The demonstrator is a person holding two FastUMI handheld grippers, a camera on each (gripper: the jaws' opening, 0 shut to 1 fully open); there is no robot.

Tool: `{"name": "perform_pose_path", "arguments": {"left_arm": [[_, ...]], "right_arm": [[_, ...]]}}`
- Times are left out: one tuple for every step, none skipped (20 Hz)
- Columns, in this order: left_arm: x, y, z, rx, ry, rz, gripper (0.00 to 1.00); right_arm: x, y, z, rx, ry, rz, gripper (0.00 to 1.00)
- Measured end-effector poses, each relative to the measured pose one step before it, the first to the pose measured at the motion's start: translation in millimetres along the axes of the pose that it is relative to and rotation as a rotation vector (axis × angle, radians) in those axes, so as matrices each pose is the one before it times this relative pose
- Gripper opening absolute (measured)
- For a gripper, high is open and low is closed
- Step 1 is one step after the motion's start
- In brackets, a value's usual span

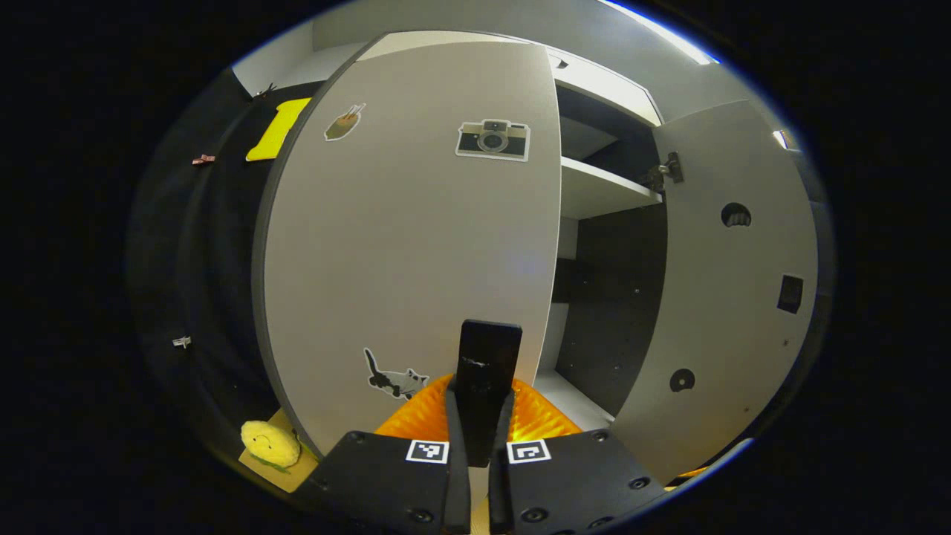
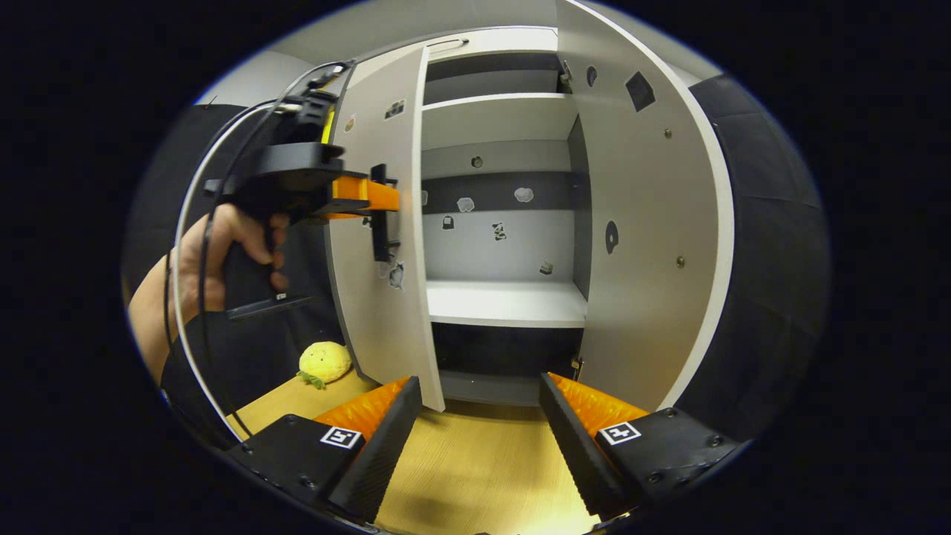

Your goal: Open the right door of the double-door shoe cabinet with the right hand, and open the left door with the left hand.

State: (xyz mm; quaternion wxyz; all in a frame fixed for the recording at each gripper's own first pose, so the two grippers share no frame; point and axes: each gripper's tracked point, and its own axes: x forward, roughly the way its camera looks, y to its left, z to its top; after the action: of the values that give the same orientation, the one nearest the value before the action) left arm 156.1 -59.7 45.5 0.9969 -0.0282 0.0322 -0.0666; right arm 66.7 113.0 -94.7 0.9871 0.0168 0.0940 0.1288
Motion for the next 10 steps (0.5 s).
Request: {"name": "perform_pose_path", "arguments": {"left_arm": [[-9.82,1.89,-0.11,-0.0074,-0.00127,-0.0092,0.14],[-8.33,4.85,-0.45,-0.0031,-0.00211,-0.00749,0.14],[-7.1,4.02,0.93,-0.00221,-0.00252,-0.00525,0.14],[-7.86,1.77,-0.61,-0.00161,-0.00201,-0.00491,0.14],[-7.99,2.62,-0.09,0.00215,-0.00283,-0.0065,0.14],[-7.97,2.41,-0.14,0.00408,-0.00544,-0.00635,0.14],[-6.89,2.64,0.85,-0.00347,-0.00426,-0.00192,0.14],[-7.17,3.38,0.69,-0.00465,-0.00344,-0.00194,0.14],[-6.4,3.58,0.03,-0.00689,-0.00269,-0.00137,0.14],[-6.73,4.98,0.25,-0.00422,-0.00401,-0.00044,0.14]], "right_arm": [[-1.53,-0.02,-0.2,0.00758,0.00196,-0.011,1.0],[-0.32,-0.25,-0.86,0.00609,0.00173,-0.00981,1.0],[-1.38,0.85,-0.61,0.00245,0.00097,-0.00918,1.0],[-2.7,2.05,0.04,-0.00002,0.00009,-0.01176,1.0],[-2.17,2.37,0.23,-0.00058,-0.00135,-0.00832,1.0],[-2.43,3.63,-0.35,0.00036,-0.00101,-0.00719,1.0],[-2.69,3.73,-1.27,0.00202,0.00091,-0.00344,1.0],[-2.88,4.27,-0.59,0.00301,-0.00064,-0.0024,1.0],[-3.51,3.98,-0.81,0.00151,-0.00148,-0.00283,1.0],[-1.89,4.61,-0.63,-0.00068,0.00001,-0.002,1.0]]}}
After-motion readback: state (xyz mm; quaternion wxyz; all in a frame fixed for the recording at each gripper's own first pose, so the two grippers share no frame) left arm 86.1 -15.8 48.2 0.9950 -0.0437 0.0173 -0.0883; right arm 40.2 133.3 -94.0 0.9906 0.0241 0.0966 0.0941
